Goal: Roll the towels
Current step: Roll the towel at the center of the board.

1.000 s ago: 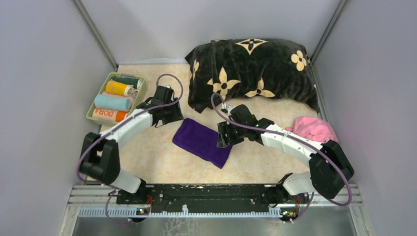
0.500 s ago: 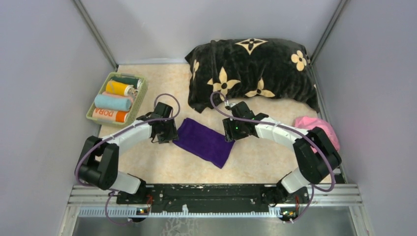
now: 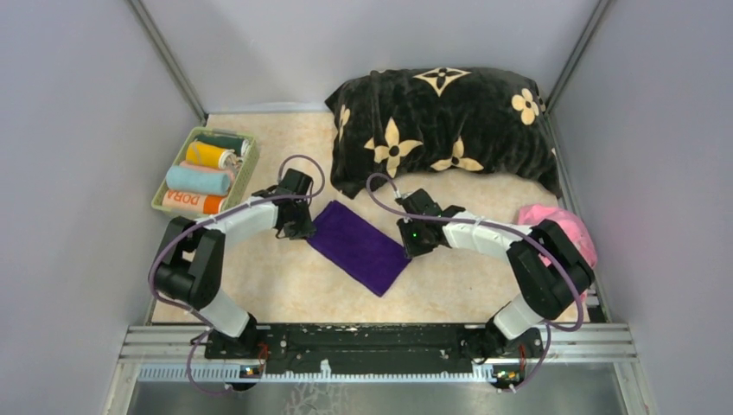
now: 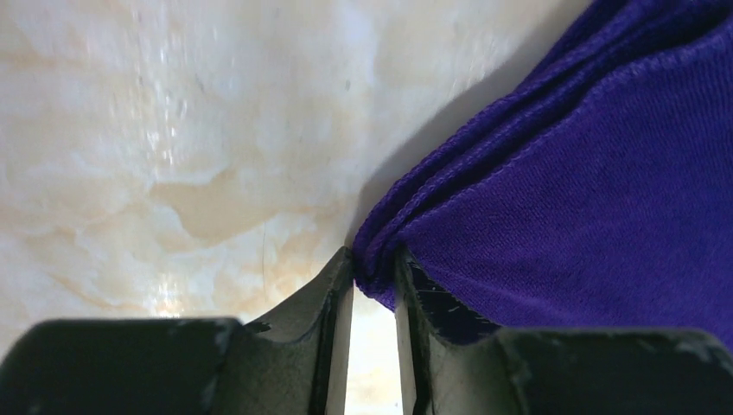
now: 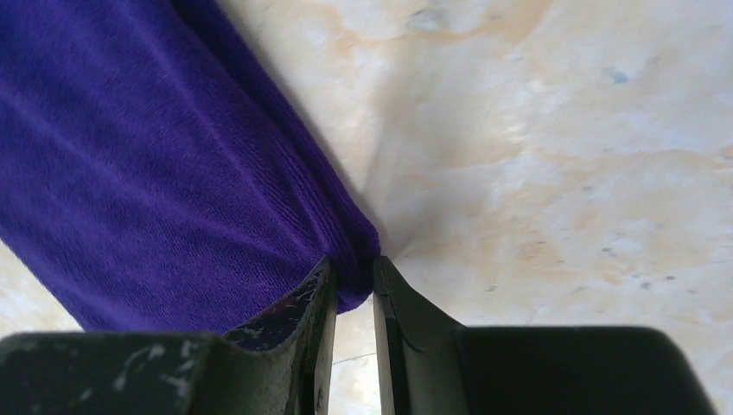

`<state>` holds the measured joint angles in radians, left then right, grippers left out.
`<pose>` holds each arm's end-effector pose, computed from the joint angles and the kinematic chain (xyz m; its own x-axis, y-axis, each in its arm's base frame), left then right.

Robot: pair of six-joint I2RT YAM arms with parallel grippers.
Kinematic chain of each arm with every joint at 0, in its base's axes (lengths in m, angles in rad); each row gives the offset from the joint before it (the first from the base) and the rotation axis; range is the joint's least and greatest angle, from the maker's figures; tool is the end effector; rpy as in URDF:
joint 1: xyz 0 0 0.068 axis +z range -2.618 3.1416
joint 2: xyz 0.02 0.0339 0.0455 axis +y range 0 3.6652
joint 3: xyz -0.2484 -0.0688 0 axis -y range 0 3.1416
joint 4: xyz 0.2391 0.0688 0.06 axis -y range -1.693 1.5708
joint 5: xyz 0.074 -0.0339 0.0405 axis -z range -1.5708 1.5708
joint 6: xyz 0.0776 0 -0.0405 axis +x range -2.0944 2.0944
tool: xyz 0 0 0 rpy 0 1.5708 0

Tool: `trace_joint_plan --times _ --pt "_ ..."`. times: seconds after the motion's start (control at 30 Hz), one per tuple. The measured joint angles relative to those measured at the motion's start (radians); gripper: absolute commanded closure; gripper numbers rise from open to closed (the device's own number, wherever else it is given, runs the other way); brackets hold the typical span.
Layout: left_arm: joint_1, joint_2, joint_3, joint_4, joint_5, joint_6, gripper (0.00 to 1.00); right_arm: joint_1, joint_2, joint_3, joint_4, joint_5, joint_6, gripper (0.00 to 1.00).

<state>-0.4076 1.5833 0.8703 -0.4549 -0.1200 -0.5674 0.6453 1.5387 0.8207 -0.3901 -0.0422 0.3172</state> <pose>0.2813 -0.1114 0.1119 -0.9006 -0.1923 -0.3898 -0.1584 0.9803 -0.1179 0.2371 0.1826 0.1141 -0.8714 -0.2659 -0.4123 -0.3622 0.9155 0.1751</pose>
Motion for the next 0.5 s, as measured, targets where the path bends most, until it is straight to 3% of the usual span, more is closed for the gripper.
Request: trace_joint_plan --times 0.17,0.33,0.5 --pt "0.000 0.098 0.109 0.002 -0.038 0.044 0.65 0.110 -0.005 -0.009 -0.019 -0.018 0.047 0.77" --pt "-0.031 0.186 0.207 0.038 -0.050 0.126 0.58 0.238 -0.065 -0.067 -0.023 -0.107 0.126 0.69" --pt "-0.105 0.262 0.282 0.132 -0.034 0.228 0.49 0.261 -0.161 -0.087 -0.040 -0.127 0.164 0.60"
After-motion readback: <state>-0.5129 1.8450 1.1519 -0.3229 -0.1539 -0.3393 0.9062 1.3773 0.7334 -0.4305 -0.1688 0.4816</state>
